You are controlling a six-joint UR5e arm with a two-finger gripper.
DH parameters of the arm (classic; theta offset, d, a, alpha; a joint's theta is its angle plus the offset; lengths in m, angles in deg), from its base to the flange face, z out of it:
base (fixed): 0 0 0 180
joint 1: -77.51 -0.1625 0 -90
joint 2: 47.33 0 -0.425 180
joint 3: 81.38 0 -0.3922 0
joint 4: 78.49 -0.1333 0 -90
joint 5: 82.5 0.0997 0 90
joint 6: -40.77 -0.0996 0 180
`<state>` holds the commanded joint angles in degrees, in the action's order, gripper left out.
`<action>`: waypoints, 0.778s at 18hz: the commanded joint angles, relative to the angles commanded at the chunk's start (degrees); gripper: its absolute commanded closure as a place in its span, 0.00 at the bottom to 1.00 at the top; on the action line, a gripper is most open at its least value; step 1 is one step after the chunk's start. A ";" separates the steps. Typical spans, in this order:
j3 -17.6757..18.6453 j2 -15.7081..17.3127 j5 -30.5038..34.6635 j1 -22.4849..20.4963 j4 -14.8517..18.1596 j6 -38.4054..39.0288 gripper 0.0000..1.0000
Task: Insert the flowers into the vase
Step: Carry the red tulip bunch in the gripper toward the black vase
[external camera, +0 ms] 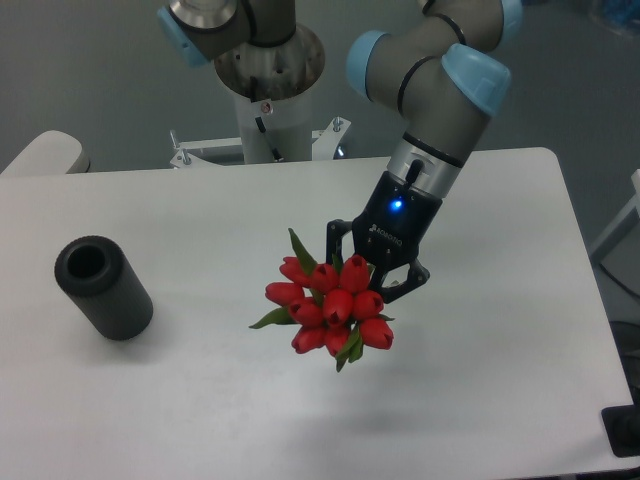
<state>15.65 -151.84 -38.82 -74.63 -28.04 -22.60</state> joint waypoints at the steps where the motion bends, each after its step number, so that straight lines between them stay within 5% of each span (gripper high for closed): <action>1: 0.44 0.00 -0.35 0.09 -0.09 0.52 0.69; 14: 0.97 2.28 -6.94 3.16 -0.62 8.26 0.69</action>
<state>16.62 -149.55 -45.76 -71.47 -28.66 -14.34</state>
